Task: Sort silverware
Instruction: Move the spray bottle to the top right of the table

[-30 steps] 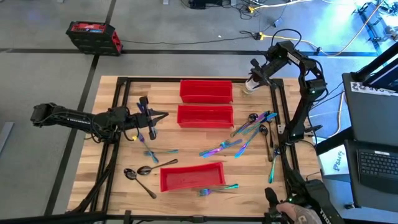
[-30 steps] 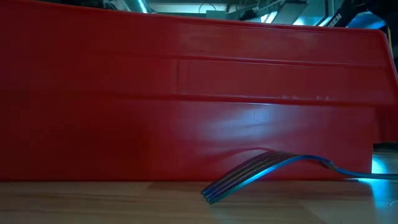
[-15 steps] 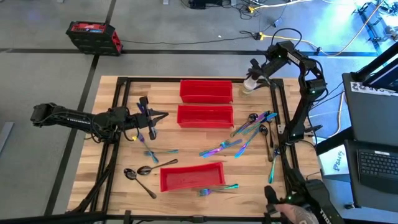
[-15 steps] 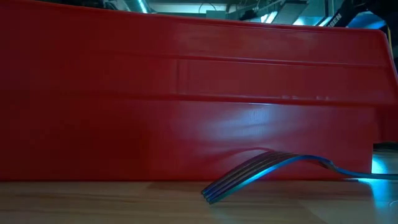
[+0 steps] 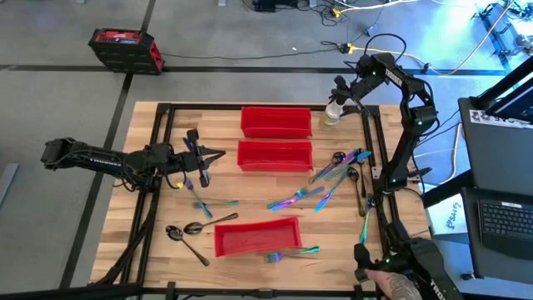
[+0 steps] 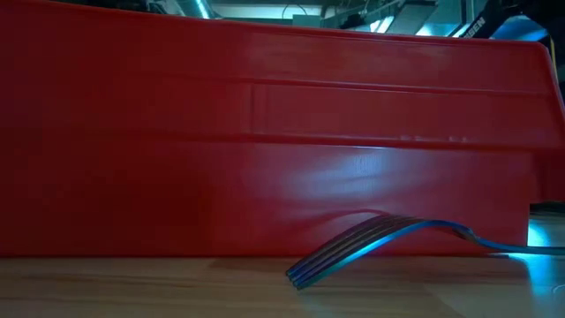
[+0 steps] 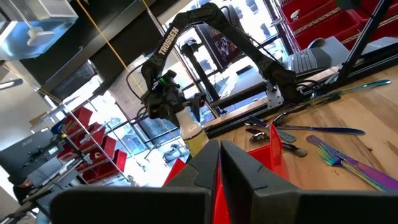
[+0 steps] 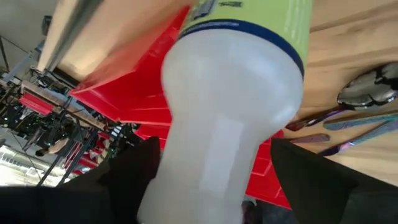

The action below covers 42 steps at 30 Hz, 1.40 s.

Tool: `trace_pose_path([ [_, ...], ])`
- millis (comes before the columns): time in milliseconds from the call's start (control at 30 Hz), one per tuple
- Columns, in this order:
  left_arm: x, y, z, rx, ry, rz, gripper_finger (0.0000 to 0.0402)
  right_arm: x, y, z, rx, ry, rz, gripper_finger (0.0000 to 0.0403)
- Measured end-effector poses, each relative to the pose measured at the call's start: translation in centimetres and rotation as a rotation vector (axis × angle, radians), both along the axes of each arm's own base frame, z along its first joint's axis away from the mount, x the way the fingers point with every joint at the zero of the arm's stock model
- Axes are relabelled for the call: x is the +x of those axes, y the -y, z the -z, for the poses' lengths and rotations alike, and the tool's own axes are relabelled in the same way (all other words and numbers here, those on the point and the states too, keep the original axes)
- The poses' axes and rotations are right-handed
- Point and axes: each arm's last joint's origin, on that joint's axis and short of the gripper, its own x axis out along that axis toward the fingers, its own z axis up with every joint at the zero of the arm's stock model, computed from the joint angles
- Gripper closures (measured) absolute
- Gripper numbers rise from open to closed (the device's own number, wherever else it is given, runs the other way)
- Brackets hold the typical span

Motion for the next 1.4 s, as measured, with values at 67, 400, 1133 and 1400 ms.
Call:
trace_pose_path([
  [67,0.0,0.0,0.0,0.000,0.000,0.000,0.0400,0.1,0.4,-0.8,-0.031,-0.009,0.003,0.0114],
  [400,0.0,0.0,0.0,0.006,-0.002,-0.001,0.0400,0.0,1.8,-4.1,-0.208,-0.161,-0.013,0.0114],
  [1133,0.0,0.0,0.0,-0.001,0.003,0.013,0.0400,2.1,1.0,-15.9,-0.867,-0.284,-0.359,0.0114],
  [1400,0.0,0.1,0.0,-0.025,0.010,0.017,0.0400,5.5,-1.0,-17.1,-1.066,-0.163,-0.687,0.0114],
])
